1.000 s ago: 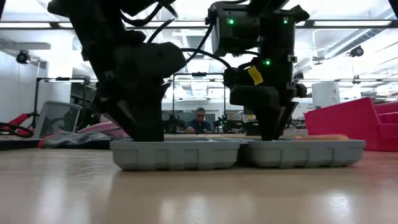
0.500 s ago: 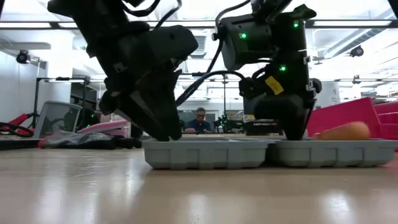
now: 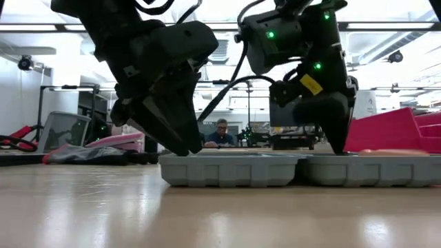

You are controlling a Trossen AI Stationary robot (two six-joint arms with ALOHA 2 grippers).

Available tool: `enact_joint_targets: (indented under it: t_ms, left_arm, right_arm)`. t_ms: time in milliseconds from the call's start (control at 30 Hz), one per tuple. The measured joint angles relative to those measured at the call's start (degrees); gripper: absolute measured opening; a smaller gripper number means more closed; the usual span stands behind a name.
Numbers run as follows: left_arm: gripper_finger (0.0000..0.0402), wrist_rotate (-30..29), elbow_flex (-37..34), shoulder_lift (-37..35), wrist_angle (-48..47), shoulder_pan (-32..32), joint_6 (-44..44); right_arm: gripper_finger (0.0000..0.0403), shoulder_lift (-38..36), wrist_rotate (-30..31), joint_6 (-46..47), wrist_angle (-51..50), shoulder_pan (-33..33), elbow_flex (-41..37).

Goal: Prefit tool cases
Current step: Remove the nut driver from the pre-fit tool case

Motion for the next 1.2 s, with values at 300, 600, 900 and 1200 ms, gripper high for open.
enact_joint_targets:
  t_ms: [300,600,900,1200]
  left_arm:
    - [0.0165,-0.01,-0.02,-0.02,-0.76,-0.2,0.01]
    - [0.0165,-0.01,-0.04,-0.02,-0.67,-0.4,-0.01]
    - [0.0165,0.24,-0.07,-0.02,-0.61,-0.48,-0.01]
    - [0.0165,0.18,-0.07,-0.02,-0.58,-0.55,-0.01]
  right_arm:
    - [0.0113,-0.24,0.13,-4.04,-2.3,3.07,4.14]
    - [0.0134,-0.24,2.89,-7.55,5.47,1.87,3.56]
    - [0.0134,-0.2,5.06,-9.89,7.39,0.5,1.73]
    - [0.0117,-0.27,2.07,-10.25,10.86,-0.13,-3.97]
